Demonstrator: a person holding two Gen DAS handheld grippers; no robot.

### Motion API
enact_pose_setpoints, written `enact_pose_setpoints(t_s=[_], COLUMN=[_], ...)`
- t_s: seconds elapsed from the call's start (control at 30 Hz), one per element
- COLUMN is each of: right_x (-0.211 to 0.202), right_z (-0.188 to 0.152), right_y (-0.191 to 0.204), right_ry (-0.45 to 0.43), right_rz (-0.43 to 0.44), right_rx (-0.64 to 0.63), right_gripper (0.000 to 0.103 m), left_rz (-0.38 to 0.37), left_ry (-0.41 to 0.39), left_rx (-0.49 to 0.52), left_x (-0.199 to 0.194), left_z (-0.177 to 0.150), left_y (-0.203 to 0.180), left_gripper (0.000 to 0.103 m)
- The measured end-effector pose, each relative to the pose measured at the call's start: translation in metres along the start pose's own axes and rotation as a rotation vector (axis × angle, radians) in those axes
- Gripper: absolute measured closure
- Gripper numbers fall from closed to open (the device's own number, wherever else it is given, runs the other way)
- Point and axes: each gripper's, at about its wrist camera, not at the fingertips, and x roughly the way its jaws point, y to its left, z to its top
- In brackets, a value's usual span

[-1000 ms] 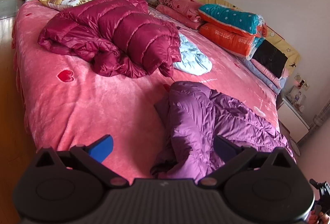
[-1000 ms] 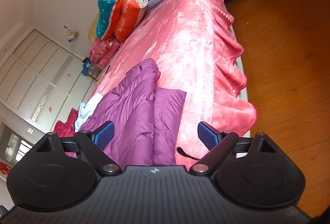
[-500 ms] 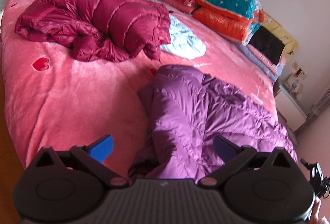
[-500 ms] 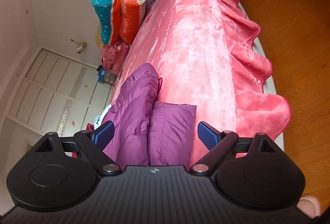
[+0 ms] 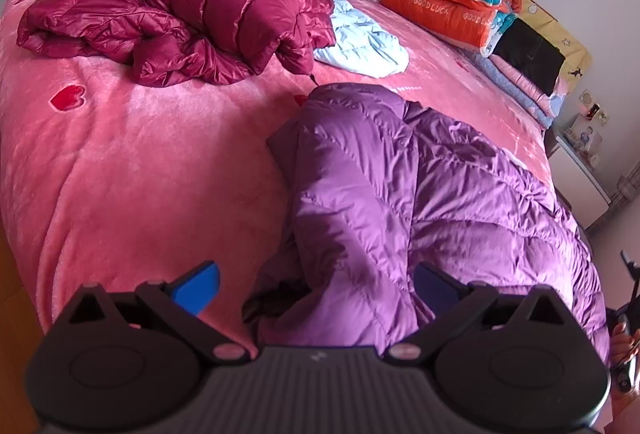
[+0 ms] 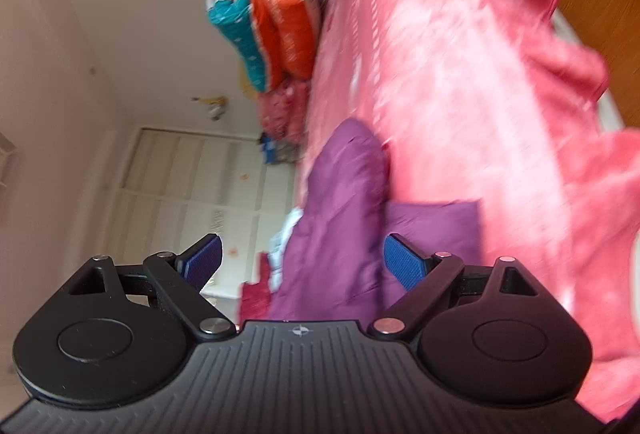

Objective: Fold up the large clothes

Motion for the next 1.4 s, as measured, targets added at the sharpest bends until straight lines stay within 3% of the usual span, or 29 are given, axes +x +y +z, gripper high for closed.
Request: enact_pose_setpoints(t_s=[0.1, 0.17, 0.27, 0.43, 0.6, 0.73, 0.87, 1.03, 1.1, 1.3, 1.4], right_x=[0.002, -0.008, -0.023, -0.011, -0.004, 0.008, 0.019, 0.060, 0.069, 0.064, 0.062], right_z=[0.000, 0.003, 0.007, -0.001, -0.001, -0.001, -0.002, -0.013, -0.018, -0.008, -0.007], right_y=[0.007, 0.001, -0.012, -0.031, -0.014, 0.011, 0.038, 0.042, 0.042, 0.031, 0.032], right_ry=[-0.015, -0.068, -0.118, -0.049, -0.019, 0.026, 0.084, 0.241, 0.273, 0.263, 0.281], right_rz=[-0.039, -0.052, -0.132, -0.102, 0.012, 0.050, 0.014, -0.219, -0.275, -0.213, -0.211], right_rx=[-0.019, 0.008, 0.000, 0.063, 0.040, -0.023, -0.137, -0.265, -0.321, -0.228, -0.241], right_gripper=[0.000, 0.000, 0.000, 0.000, 0.000, 0.000, 0.000, 0.000, 0.000, 0.000, 0.005], left_rz=[0.003, 0.002, -0.001, -0.010, -0.026, -0.011, -0.009, -0.024, -0.031, -0.063, -0.087], left_ry=[0.010, 0.004, -0.001, 0.010, 0.019, 0.019, 0.020, 0.019, 0.007, -0.069, -0.089], left_rx=[0.003, 0.011, 0.015, 0.052, 0.124, 0.156, 0.145, 0.120, 0.115, 0.061, 0.016], left_x=[0.000, -0.003, -0.004, 0.001, 0.005, 0.008, 0.010, 0.008, 0.006, -0.008, -0.009], left_z=[-0.001, -0.002, -0.002, 0.000, -0.003, -0.005, -0.006, -0.003, 0.000, 0.019, 0.034], left_y=[-0.002, -0.003, -0.008, -0.028, -0.055, -0.065, -0.063, -0.058, -0.055, -0.038, -0.024], left_gripper=[0.001, 0.001, 0.001, 0.001, 0.001, 0.000, 0.001, 0.001, 0.001, 0.001, 0.001])
